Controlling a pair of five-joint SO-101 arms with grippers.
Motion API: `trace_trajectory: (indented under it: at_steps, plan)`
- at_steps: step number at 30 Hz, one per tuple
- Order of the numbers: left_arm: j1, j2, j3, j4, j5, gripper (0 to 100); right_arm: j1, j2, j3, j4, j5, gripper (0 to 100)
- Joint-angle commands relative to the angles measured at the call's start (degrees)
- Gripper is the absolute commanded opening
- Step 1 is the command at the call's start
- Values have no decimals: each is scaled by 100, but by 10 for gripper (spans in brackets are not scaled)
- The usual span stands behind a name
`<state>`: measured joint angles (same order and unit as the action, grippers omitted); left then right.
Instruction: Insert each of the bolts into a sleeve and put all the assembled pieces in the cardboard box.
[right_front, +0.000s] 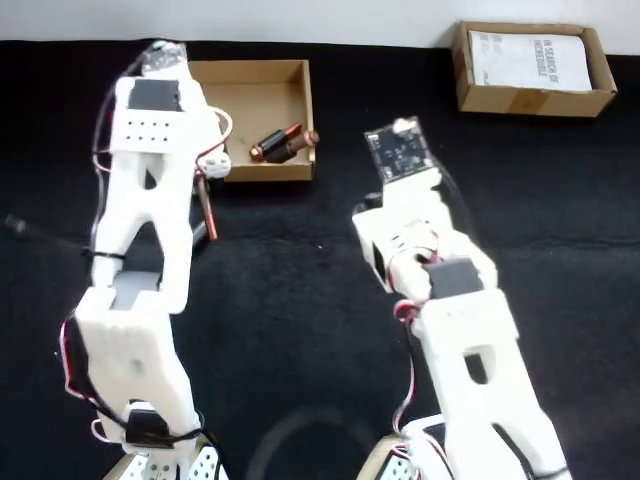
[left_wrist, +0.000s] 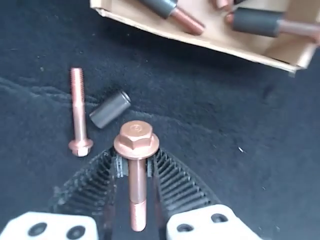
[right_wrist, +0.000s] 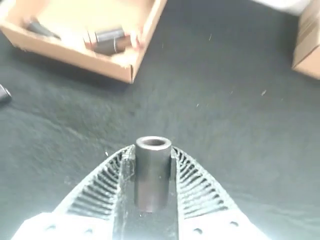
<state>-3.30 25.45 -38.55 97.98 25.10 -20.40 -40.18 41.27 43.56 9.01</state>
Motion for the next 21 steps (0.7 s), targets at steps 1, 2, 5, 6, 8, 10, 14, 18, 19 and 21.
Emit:
trace_trajectory:
  at_steps: [1,2,5,6,8,10,14,18,19,21]
  plan:
    - [110,-954,-233,149,-35,8,-84,-875,-426,242,-53,8]
    - [180,-1156,-224,176,-35,8,-136,-1077,-409,242,-53,8]
    - [356,-1780,-224,246,-35,8,-198,-1578,-400,242,-9,8]
    - [435,-1991,-215,255,-35,8,-198,-1736,-400,242,0,8]
    - [576,-2413,-215,255,-35,8,-207,-2018,-400,242,264,8]
    - [708,-2800,-215,255,-35,8,-171,-2308,-391,268,668,8]
    - [866,-3477,4,255,-35,8,-198,-2800,-391,593,800,8]
    - [901,-4242,760,255,-35,8,-198,-3240,-391,822,580,8]
    - [901,-4462,998,255,-35,8,-198,-3345,-391,848,299,8]
    - [892,-4927,1516,246,-35,8,-198,-3538,-391,857,-316,8]
